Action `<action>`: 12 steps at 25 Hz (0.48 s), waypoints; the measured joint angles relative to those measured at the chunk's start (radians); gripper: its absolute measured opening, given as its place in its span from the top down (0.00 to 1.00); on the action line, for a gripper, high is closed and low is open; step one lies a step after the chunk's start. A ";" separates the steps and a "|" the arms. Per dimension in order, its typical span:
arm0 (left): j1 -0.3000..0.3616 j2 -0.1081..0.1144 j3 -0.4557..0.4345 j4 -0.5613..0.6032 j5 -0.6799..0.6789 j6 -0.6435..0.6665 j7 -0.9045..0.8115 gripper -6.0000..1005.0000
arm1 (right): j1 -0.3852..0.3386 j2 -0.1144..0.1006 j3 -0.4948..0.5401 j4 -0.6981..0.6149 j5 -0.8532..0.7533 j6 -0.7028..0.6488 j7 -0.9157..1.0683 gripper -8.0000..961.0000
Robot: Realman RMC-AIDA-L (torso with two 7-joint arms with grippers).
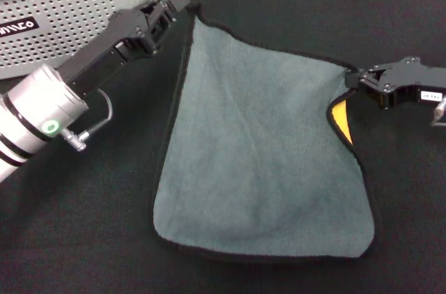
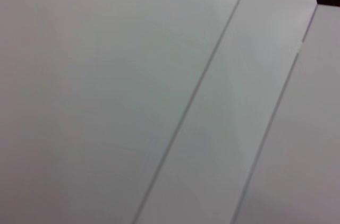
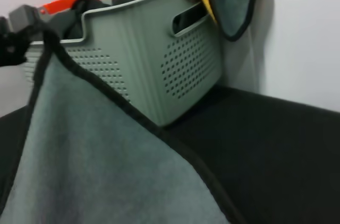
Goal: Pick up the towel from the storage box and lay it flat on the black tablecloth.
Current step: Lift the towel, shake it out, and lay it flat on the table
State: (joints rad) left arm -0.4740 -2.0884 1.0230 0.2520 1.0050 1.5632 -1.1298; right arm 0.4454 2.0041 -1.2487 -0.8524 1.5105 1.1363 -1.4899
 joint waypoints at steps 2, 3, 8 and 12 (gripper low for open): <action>0.001 -0.001 0.000 -0.002 -0.026 -0.007 0.017 1.00 | 0.012 -0.001 -0.001 0.002 -0.006 -0.018 0.000 0.99; 0.000 -0.001 0.000 -0.002 -0.033 -0.015 0.022 1.00 | 0.020 -0.001 -0.002 0.005 -0.009 -0.029 0.000 0.99; -0.022 -0.005 -0.001 -0.005 -0.053 -0.075 0.039 1.00 | 0.061 -0.003 -0.004 0.025 -0.038 -0.067 0.005 0.99; -0.028 -0.012 -0.001 -0.011 -0.071 -0.119 0.085 1.00 | 0.093 -0.001 0.001 0.042 -0.075 -0.087 0.012 0.99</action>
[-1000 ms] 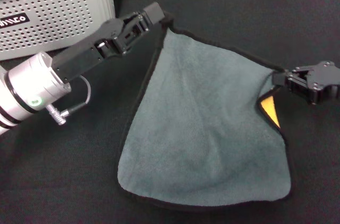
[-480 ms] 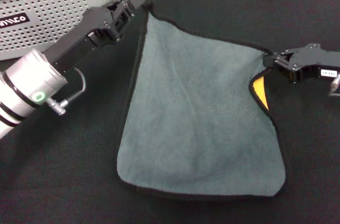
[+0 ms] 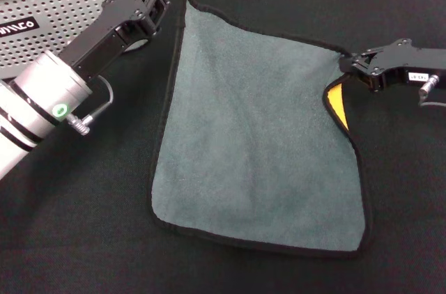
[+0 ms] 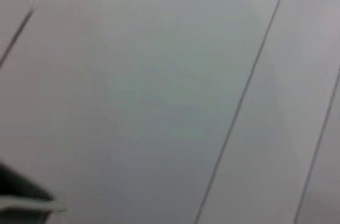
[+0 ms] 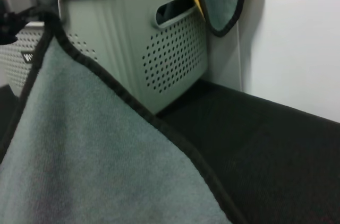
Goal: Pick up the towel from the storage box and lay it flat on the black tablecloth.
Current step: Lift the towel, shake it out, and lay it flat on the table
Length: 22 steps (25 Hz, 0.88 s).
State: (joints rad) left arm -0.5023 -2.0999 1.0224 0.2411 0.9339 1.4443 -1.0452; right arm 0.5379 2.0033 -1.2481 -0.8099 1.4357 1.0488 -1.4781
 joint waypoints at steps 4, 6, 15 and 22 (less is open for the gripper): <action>-0.004 -0.003 0.000 -0.022 -0.011 -0.053 0.007 1.00 | 0.019 0.002 0.001 0.025 -0.034 -0.021 0.001 0.99; -0.005 -0.003 0.000 -0.035 -0.022 -0.072 0.016 1.00 | 0.025 0.003 0.000 0.035 -0.043 -0.023 0.001 0.99; -0.002 -0.003 -0.001 -0.079 -0.048 -0.107 0.086 1.00 | 0.007 -0.005 0.000 0.041 -0.068 -0.017 0.023 0.99; -0.005 -0.007 0.006 -0.091 -0.049 -0.131 0.111 1.00 | 0.040 -0.024 0.001 0.036 -0.135 -0.018 0.029 0.99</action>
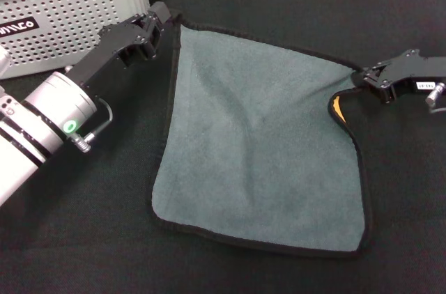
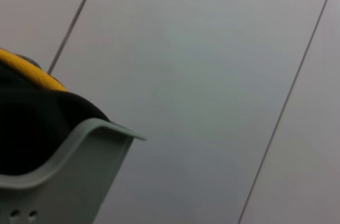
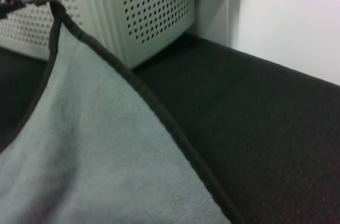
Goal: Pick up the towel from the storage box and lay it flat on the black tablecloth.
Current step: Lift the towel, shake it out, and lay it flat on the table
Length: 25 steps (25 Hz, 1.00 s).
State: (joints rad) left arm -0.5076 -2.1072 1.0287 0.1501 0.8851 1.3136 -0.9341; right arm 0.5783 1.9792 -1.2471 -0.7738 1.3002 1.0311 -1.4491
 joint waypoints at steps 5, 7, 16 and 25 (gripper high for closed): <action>-0.002 0.000 0.001 -0.013 0.000 0.001 0.000 1.00 | 0.055 -0.004 0.000 0.005 -0.088 -0.015 0.013 0.99; -0.002 0.000 0.001 -0.013 0.000 0.002 0.000 1.00 | 0.074 -0.004 0.000 0.005 -0.117 -0.026 0.013 0.99; -0.002 -0.001 -0.001 -0.014 0.000 0.003 0.025 1.00 | 0.158 0.009 0.000 0.003 -0.258 -0.061 -0.008 0.99; -0.011 0.000 -0.004 -0.014 -0.005 -0.035 0.040 0.98 | 0.205 0.035 -0.003 0.043 -0.380 -0.086 0.020 0.99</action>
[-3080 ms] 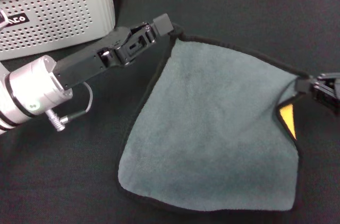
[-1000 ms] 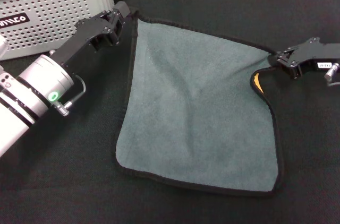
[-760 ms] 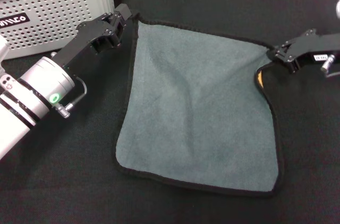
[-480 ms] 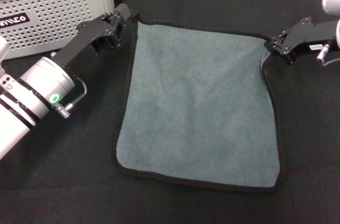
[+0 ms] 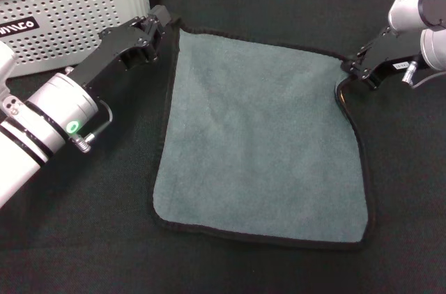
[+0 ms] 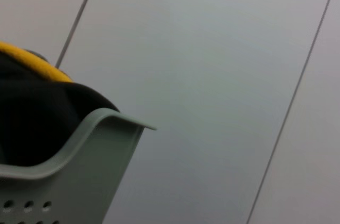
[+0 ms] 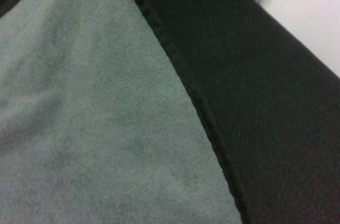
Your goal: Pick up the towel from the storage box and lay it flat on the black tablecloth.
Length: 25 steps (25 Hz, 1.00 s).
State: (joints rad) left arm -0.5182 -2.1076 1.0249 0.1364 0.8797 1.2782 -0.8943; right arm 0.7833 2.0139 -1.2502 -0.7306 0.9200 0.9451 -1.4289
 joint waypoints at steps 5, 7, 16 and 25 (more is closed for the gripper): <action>-0.004 0.000 0.003 0.000 -0.001 -0.011 0.000 0.97 | 0.005 0.002 -0.005 -0.005 -0.036 -0.001 0.019 0.99; -0.005 0.000 0.004 0.000 -0.001 -0.012 0.000 0.96 | 0.000 0.002 -0.005 -0.019 -0.049 0.005 0.023 0.96; -0.005 0.001 0.001 0.000 -0.002 -0.032 -0.006 0.90 | -0.050 0.004 -0.005 -0.123 -0.137 -0.022 0.030 0.65; 0.005 0.000 -0.002 0.000 -0.029 -0.049 -0.027 0.60 | -0.156 0.014 -0.046 -0.291 -0.207 -0.089 0.125 0.26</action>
State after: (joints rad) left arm -0.5135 -2.1077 1.0230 0.1361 0.8505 1.2293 -0.9212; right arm 0.6275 2.0275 -1.2960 -1.0216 0.7126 0.8558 -1.3034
